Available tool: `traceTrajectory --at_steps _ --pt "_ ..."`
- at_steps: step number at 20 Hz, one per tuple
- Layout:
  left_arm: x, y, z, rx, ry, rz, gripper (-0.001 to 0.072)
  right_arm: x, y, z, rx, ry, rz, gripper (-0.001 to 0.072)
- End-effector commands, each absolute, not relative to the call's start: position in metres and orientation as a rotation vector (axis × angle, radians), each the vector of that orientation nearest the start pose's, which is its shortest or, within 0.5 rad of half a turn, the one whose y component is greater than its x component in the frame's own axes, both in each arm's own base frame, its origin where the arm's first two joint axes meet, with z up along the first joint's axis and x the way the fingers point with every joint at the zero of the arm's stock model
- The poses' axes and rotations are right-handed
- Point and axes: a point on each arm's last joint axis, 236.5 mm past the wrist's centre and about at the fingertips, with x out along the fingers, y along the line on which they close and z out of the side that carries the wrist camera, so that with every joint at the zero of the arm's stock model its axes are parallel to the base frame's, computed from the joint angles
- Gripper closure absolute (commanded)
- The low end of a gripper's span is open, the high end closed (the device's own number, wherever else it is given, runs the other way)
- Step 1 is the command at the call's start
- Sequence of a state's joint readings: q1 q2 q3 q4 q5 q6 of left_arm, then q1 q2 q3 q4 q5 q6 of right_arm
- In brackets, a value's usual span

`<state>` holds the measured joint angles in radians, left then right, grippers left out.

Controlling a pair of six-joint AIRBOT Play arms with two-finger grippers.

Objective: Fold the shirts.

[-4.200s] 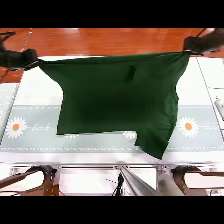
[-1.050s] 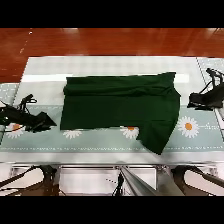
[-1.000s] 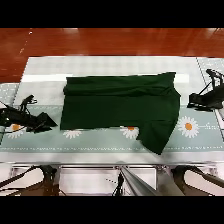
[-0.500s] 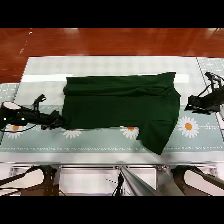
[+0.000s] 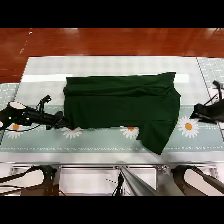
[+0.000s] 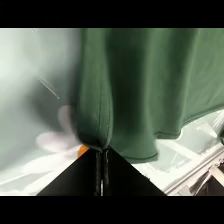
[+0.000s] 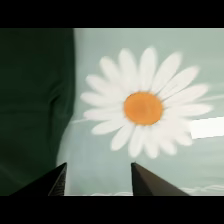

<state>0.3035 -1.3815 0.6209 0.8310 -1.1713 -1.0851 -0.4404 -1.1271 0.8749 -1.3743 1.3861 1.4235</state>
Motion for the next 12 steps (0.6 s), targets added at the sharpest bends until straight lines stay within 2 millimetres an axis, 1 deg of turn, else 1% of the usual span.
traceTrajectory --at_steps 1,2,4,5,10,11,12 --pt "0.249 -0.068 -0.111 -0.772 1.569 -0.386 0.0682 0.221 -0.026 -0.059 0.597 1.565 0.001 0.0221" --pt "0.248 -0.066 -0.11 -0.784 1.571 -0.386 0.0682 0.22 -0.016 -0.069 0.65 1.553 0.009 0.0221" --pt "0.245 -0.065 -0.107 -0.796 1.574 -0.398 0.0682 0.231 0.0 -0.08 0.759 1.483 0.009 0.0221" --pt "0.245 -0.065 -0.107 -0.798 1.577 -0.402 0.0682 0.234 0.004 -0.084 0.795 1.458 0.003 0.0222" --pt "0.245 -0.065 -0.107 -0.799 1.575 -0.401 0.0682 0.238 -0.003 -0.102 0.822 1.404 -0.078 0.0232" --pt "0.245 -0.065 -0.107 -0.799 1.576 -0.402 0.0682 0.242 -0.006 -0.104 0.82 1.384 -0.096 0.0263" --pt "0.245 -0.065 -0.106 -0.801 1.574 -0.402 0.0682 0.248 -0.009 -0.105 0.809 1.356 -0.11 0.0323"
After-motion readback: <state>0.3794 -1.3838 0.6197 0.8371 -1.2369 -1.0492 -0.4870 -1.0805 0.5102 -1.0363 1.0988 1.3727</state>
